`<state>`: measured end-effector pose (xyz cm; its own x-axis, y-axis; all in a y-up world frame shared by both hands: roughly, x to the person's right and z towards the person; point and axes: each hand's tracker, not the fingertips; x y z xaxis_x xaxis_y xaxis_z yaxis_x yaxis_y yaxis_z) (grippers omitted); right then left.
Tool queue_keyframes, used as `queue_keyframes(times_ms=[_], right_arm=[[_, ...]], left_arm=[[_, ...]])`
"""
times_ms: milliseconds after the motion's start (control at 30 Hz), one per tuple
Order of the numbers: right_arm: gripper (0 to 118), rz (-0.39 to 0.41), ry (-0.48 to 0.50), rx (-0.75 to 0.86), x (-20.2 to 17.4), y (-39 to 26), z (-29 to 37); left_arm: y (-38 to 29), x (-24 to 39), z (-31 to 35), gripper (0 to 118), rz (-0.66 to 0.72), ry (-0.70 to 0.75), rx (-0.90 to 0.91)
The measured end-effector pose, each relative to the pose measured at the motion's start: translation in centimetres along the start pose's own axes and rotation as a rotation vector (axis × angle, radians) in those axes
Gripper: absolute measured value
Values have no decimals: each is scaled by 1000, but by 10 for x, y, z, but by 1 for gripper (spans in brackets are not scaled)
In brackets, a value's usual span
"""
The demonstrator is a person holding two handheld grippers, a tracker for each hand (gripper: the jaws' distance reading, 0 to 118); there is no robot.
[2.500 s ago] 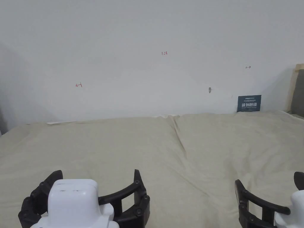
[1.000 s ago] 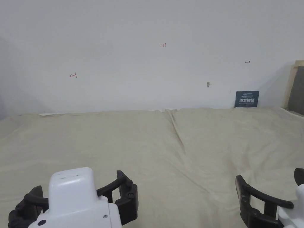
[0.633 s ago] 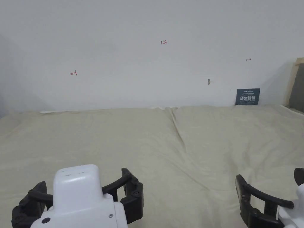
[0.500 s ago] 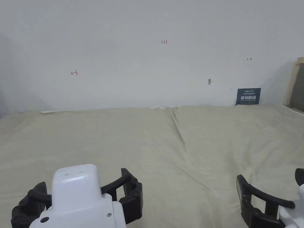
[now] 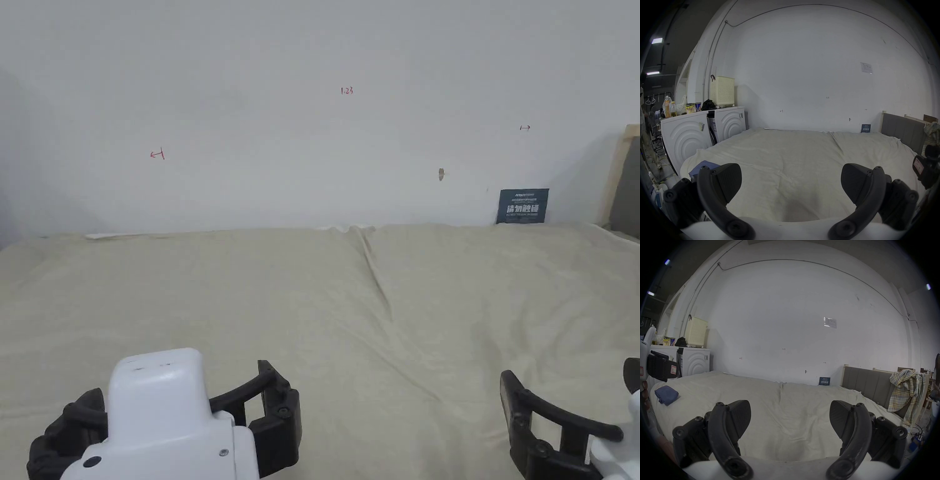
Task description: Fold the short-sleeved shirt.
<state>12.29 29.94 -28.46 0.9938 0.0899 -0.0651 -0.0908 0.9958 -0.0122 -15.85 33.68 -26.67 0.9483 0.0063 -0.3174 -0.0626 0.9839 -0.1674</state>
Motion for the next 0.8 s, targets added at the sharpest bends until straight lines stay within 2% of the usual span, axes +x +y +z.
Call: queue_keyframes(times_ms=[600, 700, 800], right_arm=[[101, 2, 4, -6, -2, 0, -1], [101, 1, 5, -10, -2, 0, -1], [101, 2, 8, -8, -3, 1, -1]], left_arm=[[1, -1, -3, 118, -15, 16, -21], [3, -10, -1, 118, 63, -47, -52], [7, -11, -6, 118, 72, -5, -64]])
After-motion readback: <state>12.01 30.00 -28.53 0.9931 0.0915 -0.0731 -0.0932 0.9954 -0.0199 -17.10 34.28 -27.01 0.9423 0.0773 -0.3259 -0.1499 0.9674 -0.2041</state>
